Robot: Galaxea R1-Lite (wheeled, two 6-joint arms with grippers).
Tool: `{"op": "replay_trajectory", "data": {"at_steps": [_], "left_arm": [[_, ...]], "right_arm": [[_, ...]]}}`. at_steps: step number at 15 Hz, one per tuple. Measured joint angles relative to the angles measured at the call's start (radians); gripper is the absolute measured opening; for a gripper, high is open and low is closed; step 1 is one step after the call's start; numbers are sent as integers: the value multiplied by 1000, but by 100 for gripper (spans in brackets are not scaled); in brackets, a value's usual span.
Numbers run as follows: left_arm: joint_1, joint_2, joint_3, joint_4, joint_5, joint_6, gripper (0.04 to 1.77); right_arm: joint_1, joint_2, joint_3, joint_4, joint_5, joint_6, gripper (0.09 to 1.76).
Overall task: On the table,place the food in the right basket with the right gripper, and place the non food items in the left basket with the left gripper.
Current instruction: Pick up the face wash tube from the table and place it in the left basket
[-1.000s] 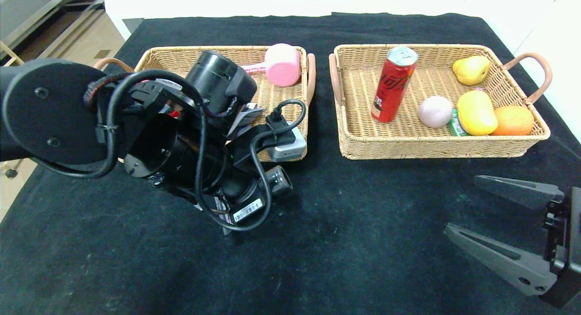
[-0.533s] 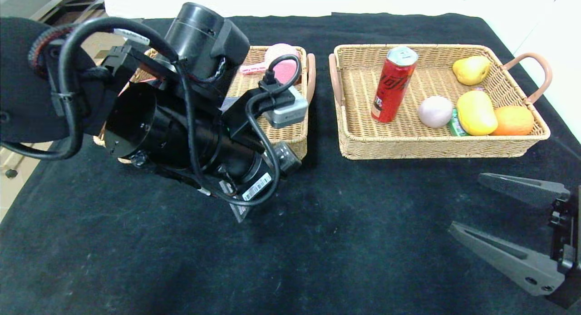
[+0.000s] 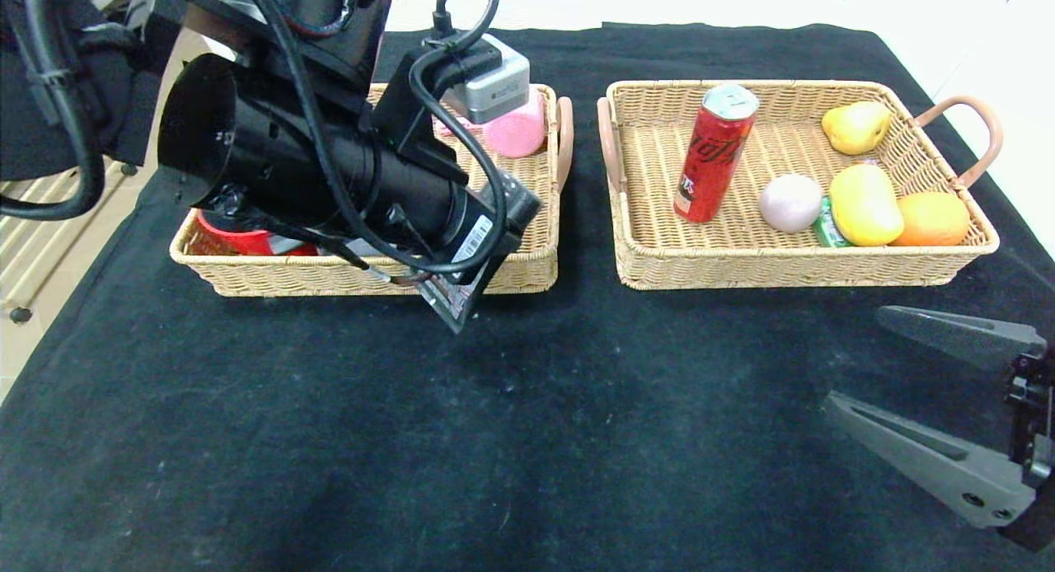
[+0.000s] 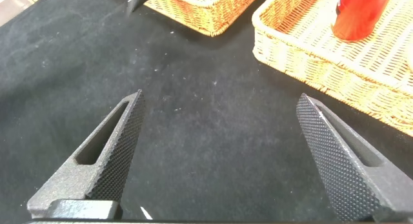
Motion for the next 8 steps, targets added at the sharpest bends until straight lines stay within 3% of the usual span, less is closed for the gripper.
{"op": "replay_trajectory", "data": {"at_steps": [8], "left_arm": [[84,106,-127,-224,33,10,72]], "right_arm": [[0,1,3,0,0,1,171]]}}
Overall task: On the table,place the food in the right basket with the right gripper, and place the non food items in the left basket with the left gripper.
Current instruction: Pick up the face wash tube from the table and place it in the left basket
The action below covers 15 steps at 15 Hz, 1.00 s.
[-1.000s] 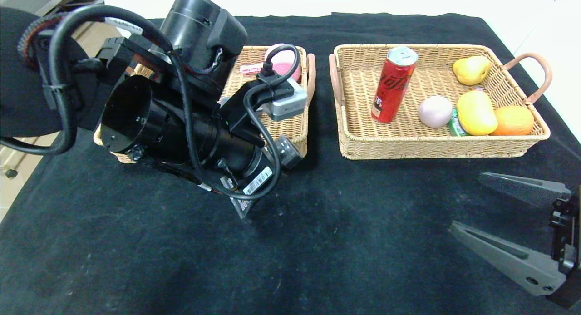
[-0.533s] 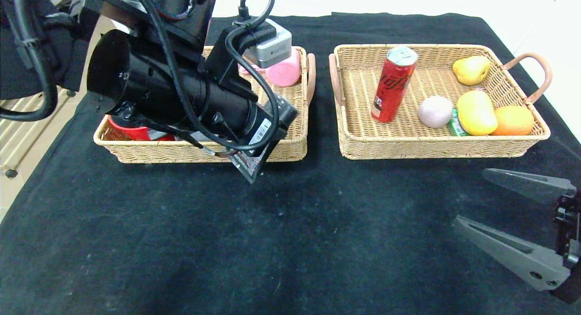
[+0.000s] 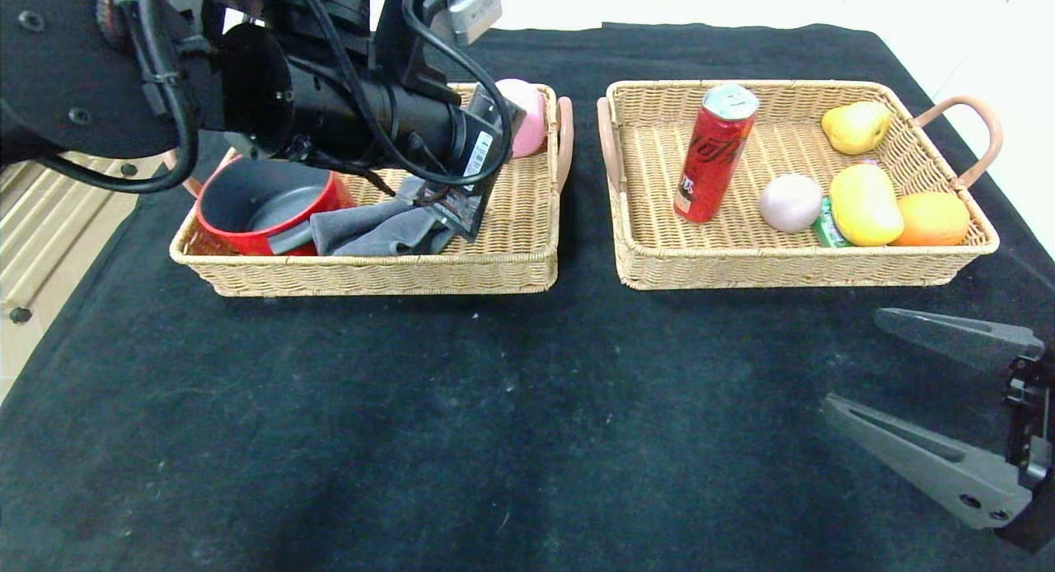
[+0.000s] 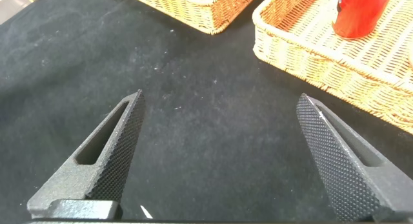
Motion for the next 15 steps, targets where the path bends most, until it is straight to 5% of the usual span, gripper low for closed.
{"op": "replay_trajectory", "data": {"at_steps": [10,15], "left_arm": [[57,140,-40,-207,47,76,72],[59,145,-38,-201,59,75,117]], "right_arm": [[-2,-3,0,0,0,-1,171],[-1,-3,2,0,1,-2,171]]}}
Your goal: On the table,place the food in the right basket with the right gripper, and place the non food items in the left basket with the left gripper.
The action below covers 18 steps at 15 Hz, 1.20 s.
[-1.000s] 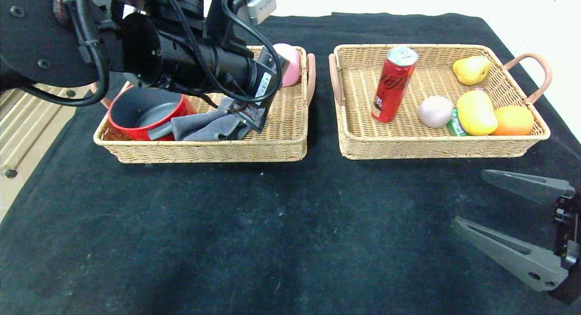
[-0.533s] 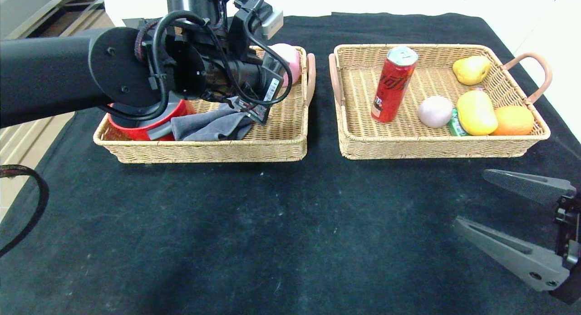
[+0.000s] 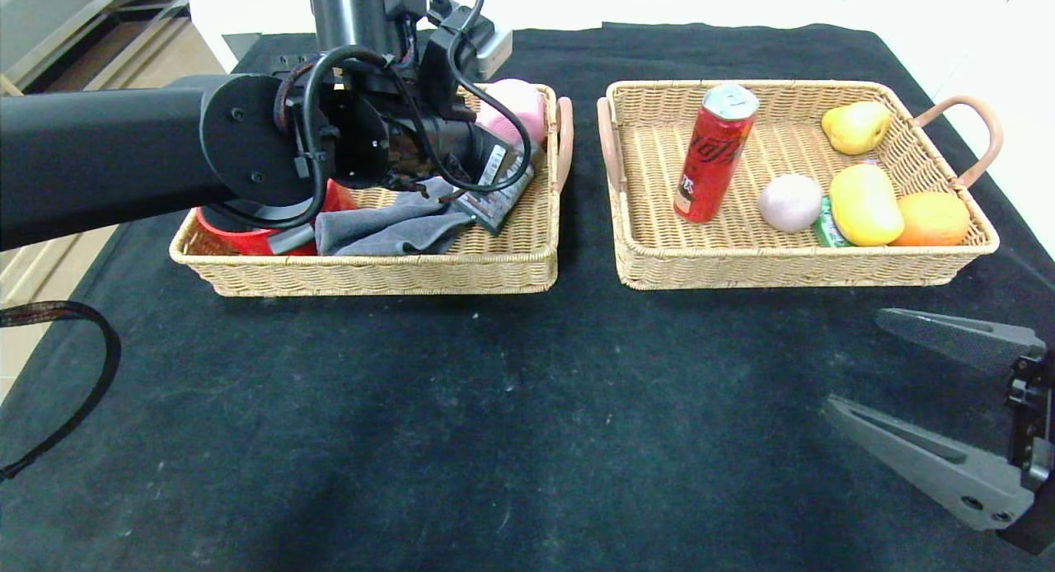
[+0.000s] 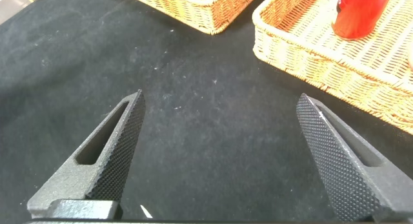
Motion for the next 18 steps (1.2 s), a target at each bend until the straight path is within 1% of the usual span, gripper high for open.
{"op": "replay_trajectory", "data": {"at_steps": [3,6,8,10,12,14,16,18], "left_arm": [[0,0,1,-3,0,-2,135],[0,-11,7,1,0,-10,146],[5,-41,31,10,-13,-30,151],[16,-95,79,20,-16,-81,156],[21,-169,151,21,-16,-163,159],[30,-264,249,14,-15,-220,162],[55,-382,375,8,-18,-261,164],[90,-507,524,6,-20,-299,166]], "right_arm": [[0,0,0,0,-1,0,171],[0,0,0,0,-1,0,171],[-2,1,-1,-1,-1,0,171],[-16,1,-5,-1,0,0,171],[-39,4,-11,0,2,0,171],[-58,13,-14,-1,2,-1,171],[-70,21,-17,-4,2,-3,171],[-83,28,-29,0,2,-4,171]]}}
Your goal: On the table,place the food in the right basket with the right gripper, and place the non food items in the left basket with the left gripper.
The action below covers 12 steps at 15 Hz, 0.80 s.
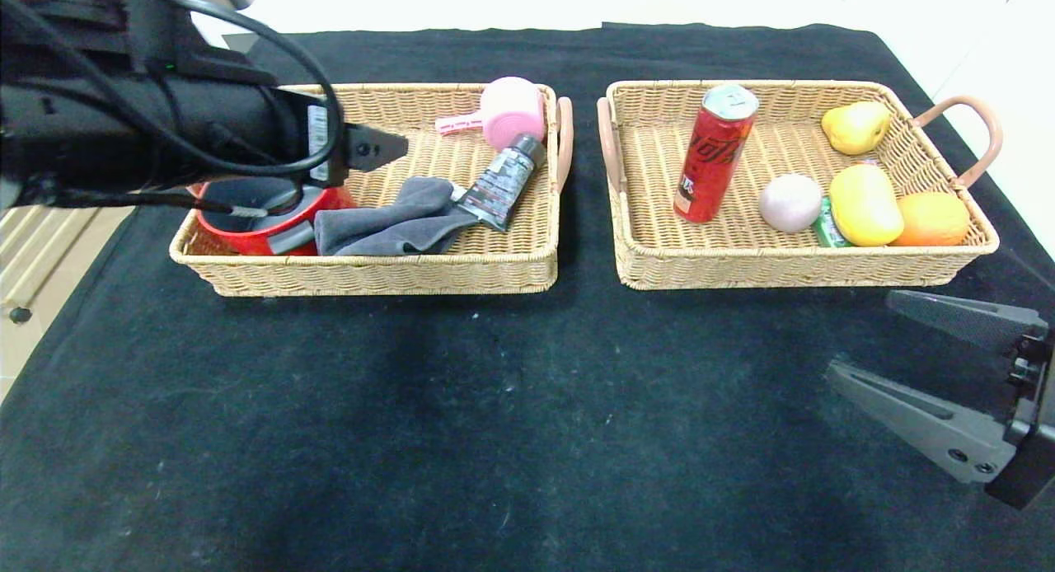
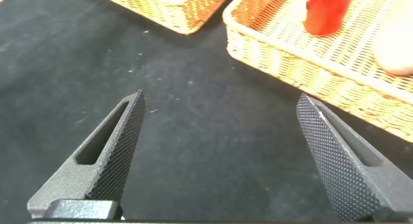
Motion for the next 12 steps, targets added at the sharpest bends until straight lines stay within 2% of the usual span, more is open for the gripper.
{"op": "replay_trajectory", "data": {"at_steps": [4,6,10,12], "left_arm": [[46,-240,276,-2,-2,-31,168],[62,-356,372,-2,-3,-40,169],[138,-601,510,20,-40,-63,170],[196,-730,547,85,-64,-68,170]], "right_arm": [[-21,11,-45,24,0,-19,171],[-23,-17,-65,122,-1,-22,171],[-25,-159,-77,319,-31,-17,171],[-37,-281,-88,473,-110,-16,171]]}}
